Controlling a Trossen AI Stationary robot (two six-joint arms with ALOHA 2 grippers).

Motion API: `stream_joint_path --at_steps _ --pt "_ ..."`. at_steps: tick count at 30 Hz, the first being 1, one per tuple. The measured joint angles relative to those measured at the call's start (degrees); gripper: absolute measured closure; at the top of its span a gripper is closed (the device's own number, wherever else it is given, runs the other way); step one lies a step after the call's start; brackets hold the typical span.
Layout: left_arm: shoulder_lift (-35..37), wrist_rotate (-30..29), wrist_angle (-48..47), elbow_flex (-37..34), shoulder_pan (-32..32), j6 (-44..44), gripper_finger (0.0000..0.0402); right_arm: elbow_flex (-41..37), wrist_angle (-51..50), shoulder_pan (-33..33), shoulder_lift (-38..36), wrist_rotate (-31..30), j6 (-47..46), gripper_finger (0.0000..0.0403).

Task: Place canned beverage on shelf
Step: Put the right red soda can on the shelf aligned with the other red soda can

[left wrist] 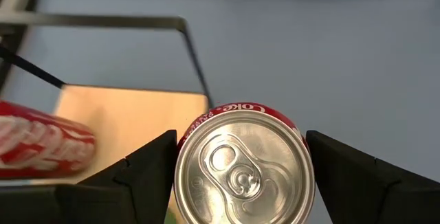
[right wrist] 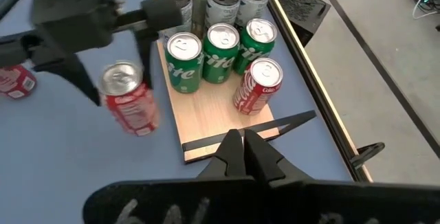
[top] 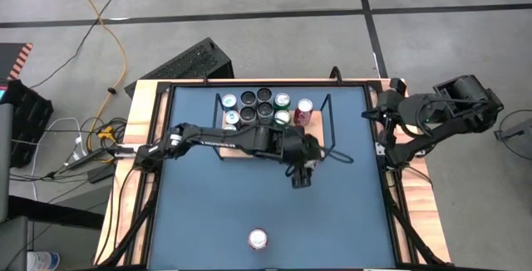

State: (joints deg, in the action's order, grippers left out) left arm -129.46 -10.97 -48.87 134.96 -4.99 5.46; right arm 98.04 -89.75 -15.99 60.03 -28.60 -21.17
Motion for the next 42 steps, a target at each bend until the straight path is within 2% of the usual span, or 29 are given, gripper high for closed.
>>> stream_joint_path --at_steps 7,11,21,32,38,42 --pt "0.3 0.0 3.4 0.0 3.2 -3.9 0.0127 0.0 0.0 0.0 -0.1 0.0 0.0 0.0403" --pt "0.3 3.3 3.2 0.0 5.7 -4.2 0.0127 0.0 0.0 0.0 -0.1 0.0 0.0 0.0403" --pt "0.3 6.8 3.0 -0.1 11.8 -5.7 0.0127 0.0 0.0 0.0 -0.1 0.0 0.0 0.0403" --pt "-0.1 7.7 1.7 -0.2 12.3 -8.5 0.0127 0.0 0.0 0.0 -0.1 -0.2 0.2 0.0403" --pt "-3.1 8.7 0.9 -0.3 12.4 -8.0 0.0127 0.0 0.0 0.0 -0.1 -0.6 0.2 0.0403" --pt "-3.5 6.9 1.8 -0.2 12.4 -8.0 0.0127 0.0 -0.1 0.0 -0.1 -1.5 0.2 0.0403"
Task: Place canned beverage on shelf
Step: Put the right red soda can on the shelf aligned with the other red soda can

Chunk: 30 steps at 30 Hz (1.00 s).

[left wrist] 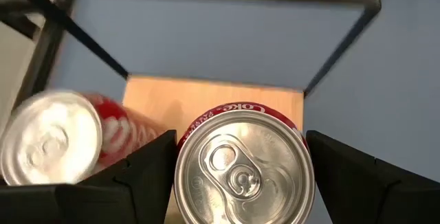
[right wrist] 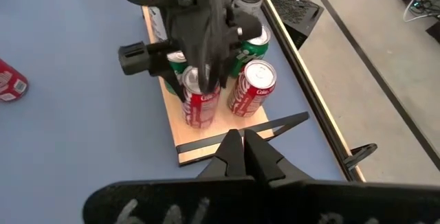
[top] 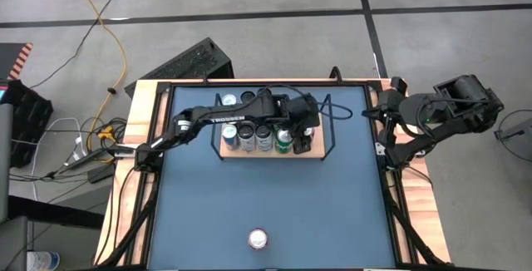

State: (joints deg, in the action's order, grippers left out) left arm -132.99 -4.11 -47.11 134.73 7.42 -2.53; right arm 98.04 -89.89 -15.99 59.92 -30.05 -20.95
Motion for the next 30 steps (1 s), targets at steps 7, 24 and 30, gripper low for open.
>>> stream_joint_path --at_steps 7,24,30 --pt "-1.2 1.0 0.2 0.0 0.4 -0.3 0.0127 0.0 -0.1 0.0 0.0 0.0 0.0 0.0403" --pt "-1.6 0.7 -0.5 0.0 0.3 -2.9 0.0072 0.0 -0.1 0.0 0.0 0.0 -0.1 0.0403" --pt "-1.7 0.7 -0.5 0.0 0.3 -3.8 0.0068 0.0 -0.1 0.0 0.0 0.0 -0.2 0.0403"
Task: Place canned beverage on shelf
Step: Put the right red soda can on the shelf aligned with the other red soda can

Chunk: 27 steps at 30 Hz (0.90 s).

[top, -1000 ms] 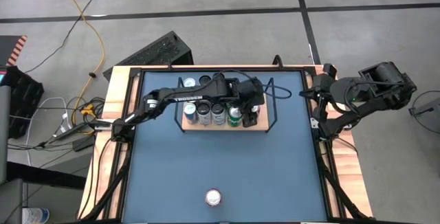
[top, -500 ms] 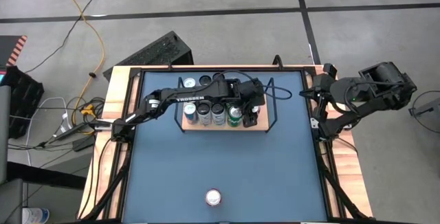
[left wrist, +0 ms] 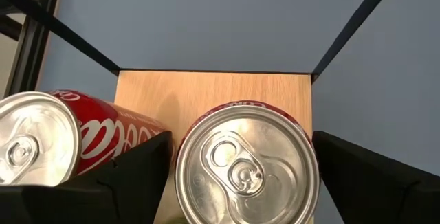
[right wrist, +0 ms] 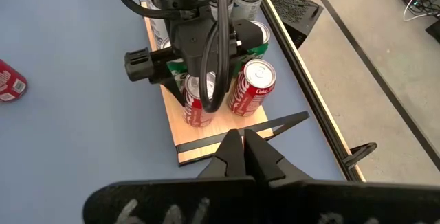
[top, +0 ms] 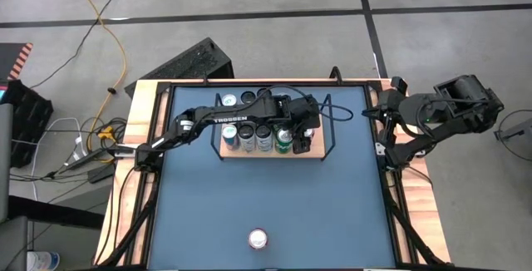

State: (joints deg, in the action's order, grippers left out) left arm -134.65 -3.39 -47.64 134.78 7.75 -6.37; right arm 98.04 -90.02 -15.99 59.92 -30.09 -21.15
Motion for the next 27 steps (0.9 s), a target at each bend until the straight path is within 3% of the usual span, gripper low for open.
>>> stream_joint_path --at_steps 23,27 --pt "0.2 -3.7 0.9 0.2 -2.3 -15.2 0.0065 0.0 0.0 0.0 0.0 0.0 0.3 0.0403" --pt "0.2 -6.9 0.9 0.2 -2.5 -17.7 0.0065 0.0 0.0 0.0 0.0 0.0 0.2 0.0403"
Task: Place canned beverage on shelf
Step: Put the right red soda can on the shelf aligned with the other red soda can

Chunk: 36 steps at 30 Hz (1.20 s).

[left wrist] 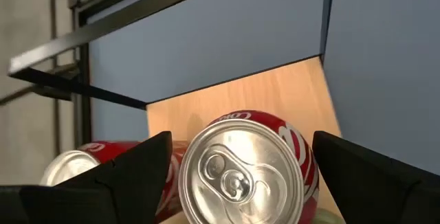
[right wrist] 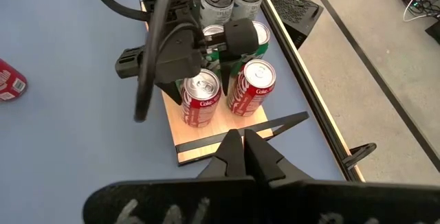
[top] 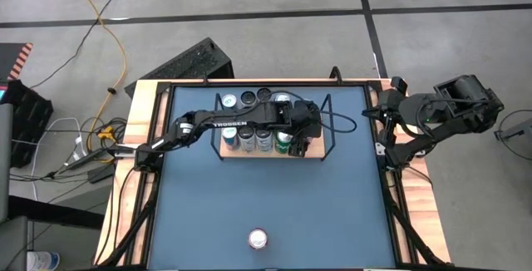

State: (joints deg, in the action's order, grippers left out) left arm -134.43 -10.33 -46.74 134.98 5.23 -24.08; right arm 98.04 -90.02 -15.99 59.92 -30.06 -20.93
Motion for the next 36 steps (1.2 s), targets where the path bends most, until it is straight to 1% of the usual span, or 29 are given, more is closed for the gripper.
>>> stream_joint_path --at_steps 5,12,16,23,28,33,36 --pt "0.0 -1.8 0.2 0.0 0.0 -3.1 0.0065 0.0 0.0 0.0 0.0 0.0 0.0 0.0403" --pt "0.0 -7.6 0.3 0.0 -0.3 -7.5 0.0065 0.0 0.0 0.0 0.0 0.0 0.0 0.0403" --pt "0.1 -8.2 0.5 0.0 -0.3 -7.7 0.0065 0.0 0.0 0.0 0.0 0.0 0.0 0.0403" --pt "0.1 -12.5 4.5 0.0 -0.5 -10.0 0.0065 0.0 0.0 0.0 0.0 0.0 0.0 0.0403" --pt "0.1 -13.0 7.3 0.0 -0.5 -9.8 0.0065 0.0 0.0 0.0 0.0 0.0 -0.1 0.0403" --pt "0.1 -13.0 7.2 0.0 -1.0 -8.7 0.0065 0.0 0.0 0.0 0.0 0.0 -0.1 0.0403" --pt "0.8 -13.1 6.6 0.0 -2.6 -8.4 0.0065 0.0 0.0 0.0 0.0 0.0 0.0 0.0403"
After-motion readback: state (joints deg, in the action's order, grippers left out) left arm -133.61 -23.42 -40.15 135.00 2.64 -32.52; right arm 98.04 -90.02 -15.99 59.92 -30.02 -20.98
